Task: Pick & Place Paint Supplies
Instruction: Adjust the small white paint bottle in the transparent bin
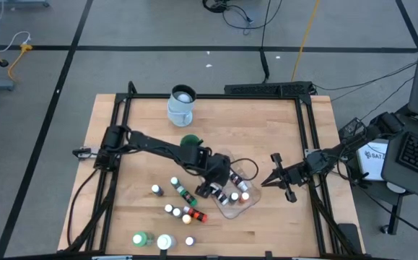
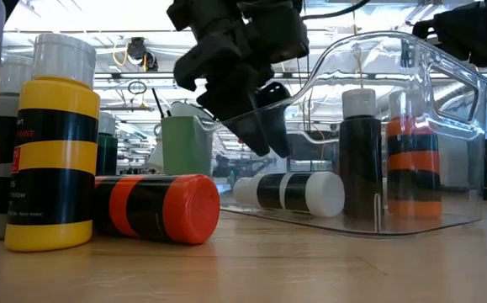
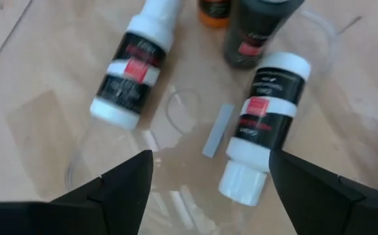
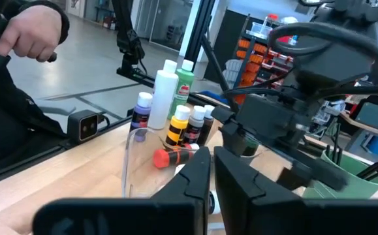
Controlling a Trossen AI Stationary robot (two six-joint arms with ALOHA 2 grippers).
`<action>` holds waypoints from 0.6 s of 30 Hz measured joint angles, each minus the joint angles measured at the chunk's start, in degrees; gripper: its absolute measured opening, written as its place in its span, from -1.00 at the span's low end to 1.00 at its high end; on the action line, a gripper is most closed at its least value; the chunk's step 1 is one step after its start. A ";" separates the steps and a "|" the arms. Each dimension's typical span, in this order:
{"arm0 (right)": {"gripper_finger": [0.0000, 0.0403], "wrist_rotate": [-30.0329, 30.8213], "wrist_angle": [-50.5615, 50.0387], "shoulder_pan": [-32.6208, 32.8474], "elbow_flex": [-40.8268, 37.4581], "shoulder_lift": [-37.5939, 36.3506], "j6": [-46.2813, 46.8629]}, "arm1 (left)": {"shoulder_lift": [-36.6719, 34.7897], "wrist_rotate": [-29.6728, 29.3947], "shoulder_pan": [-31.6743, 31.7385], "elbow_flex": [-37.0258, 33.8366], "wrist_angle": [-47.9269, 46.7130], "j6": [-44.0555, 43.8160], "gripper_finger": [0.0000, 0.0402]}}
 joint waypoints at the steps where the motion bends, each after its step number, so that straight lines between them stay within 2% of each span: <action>1: -0.94 0.00 0.01 0.00 0.00 -0.01 -0.02 | 0.00 0.11 -0.20 0.01 -0.04 0.02 0.54; 11: -0.94 0.00 0.02 0.00 0.00 -0.01 -0.12 | 1.47 1.51 -0.19 0.15 1.77 1.32 0.54; 18: -0.94 0.00 0.02 -0.02 0.04 -0.01 -0.36 | 1.75 -2.97 -0.15 0.12 4.76 4.19 0.54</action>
